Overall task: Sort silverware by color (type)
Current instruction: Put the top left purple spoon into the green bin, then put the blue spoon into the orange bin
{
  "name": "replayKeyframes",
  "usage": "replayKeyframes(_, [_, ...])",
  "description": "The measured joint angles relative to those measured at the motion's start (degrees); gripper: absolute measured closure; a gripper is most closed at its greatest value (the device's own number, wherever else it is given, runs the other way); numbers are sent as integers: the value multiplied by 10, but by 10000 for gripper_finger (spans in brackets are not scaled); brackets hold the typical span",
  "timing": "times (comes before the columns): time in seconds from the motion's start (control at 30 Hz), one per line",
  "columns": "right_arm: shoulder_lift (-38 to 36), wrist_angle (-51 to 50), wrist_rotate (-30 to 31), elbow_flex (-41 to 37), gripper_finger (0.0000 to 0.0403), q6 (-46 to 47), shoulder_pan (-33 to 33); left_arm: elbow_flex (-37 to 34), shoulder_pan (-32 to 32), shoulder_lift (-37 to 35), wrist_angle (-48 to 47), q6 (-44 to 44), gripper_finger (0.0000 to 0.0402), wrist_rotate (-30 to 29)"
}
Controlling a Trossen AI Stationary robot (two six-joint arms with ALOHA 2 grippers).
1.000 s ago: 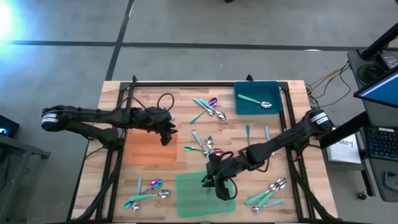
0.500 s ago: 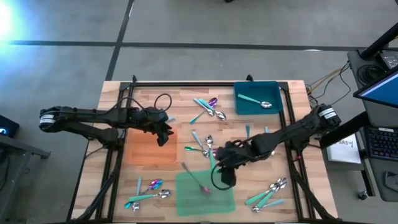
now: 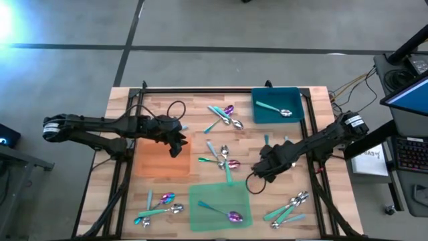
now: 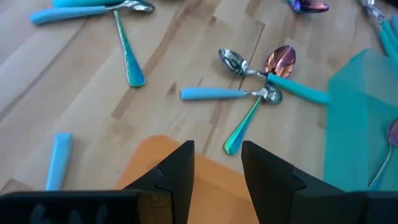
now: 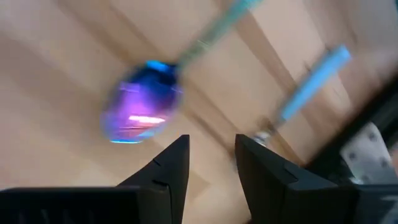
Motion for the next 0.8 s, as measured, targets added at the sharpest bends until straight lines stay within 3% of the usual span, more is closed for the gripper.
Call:
replayKeyframes(0.33, [-66,20,-39,-145,284,37,-55,0,0,0,10,14,284,-1])
replayKeyframes(0.5, [-138,99,-64,-213,284,36,-98,0,0,1,11,14,284,-1])
replayKeyframes(0.8, [-215,169,-47,-279,285,30,-173,0,0,1,20,11,284,-1])
